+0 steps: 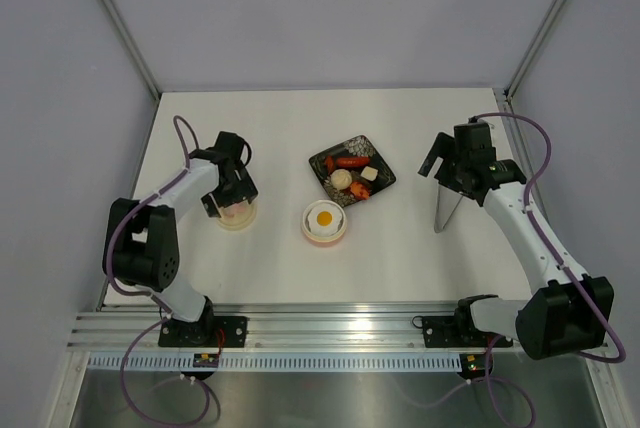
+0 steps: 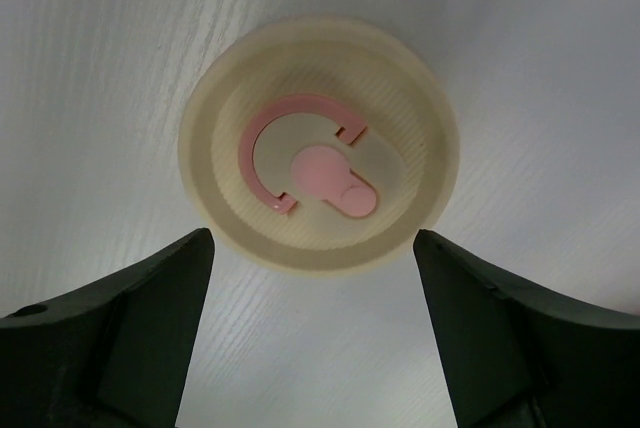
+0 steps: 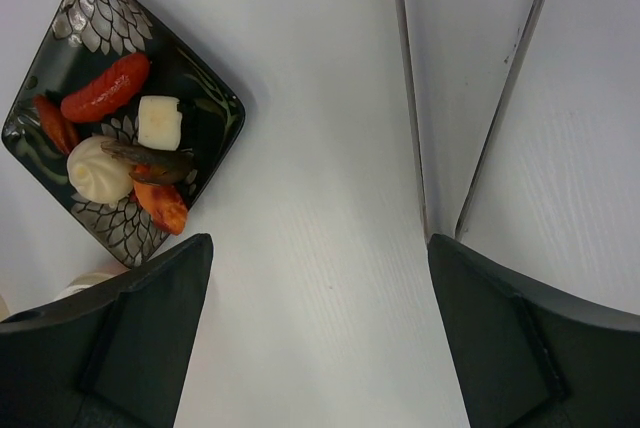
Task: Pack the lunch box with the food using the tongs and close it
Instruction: Pick up the box lid from the center of the board.
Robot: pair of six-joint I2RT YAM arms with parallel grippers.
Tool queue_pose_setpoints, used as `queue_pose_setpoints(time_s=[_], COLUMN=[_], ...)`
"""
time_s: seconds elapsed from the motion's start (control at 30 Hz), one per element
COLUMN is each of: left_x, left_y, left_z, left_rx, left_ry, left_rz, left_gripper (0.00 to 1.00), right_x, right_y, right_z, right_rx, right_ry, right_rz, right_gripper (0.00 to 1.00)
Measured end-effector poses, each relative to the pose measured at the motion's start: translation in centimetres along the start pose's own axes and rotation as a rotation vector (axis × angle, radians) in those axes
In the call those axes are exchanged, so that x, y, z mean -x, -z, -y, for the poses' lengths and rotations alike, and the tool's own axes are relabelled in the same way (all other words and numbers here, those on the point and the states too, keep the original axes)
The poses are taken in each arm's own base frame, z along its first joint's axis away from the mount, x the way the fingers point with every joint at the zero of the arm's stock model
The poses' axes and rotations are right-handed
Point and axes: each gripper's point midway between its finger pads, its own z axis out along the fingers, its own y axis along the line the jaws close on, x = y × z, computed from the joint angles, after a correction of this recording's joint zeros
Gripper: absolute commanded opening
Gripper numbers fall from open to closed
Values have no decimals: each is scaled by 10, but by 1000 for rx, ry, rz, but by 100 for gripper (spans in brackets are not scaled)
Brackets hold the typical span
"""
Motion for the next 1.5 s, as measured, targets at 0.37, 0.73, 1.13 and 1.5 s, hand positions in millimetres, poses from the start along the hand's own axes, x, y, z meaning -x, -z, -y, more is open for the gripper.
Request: queue_pose_setpoints(time_s=[0.37,0.73,1.13,1.5], left_x=[6,0,5,-13], left_y=[-17,-27,-33,-17], left_z=[7,2,9,-2], left_rx=[67,129,95,36], left_ry=[184,271,291,158], left_rz=[-12,-31,-5,-27], left_gripper=[85,82,31,0], right_x=[-3,-14,-14,-15], right_y=[5,5,18,26], right_z=[-3,1,0,1], right_rx=[24,21,47,57], right_ry=[2,5,2,-5], right_rz=[-14,-44,-29,-25], right_gripper=[95,94,94,94])
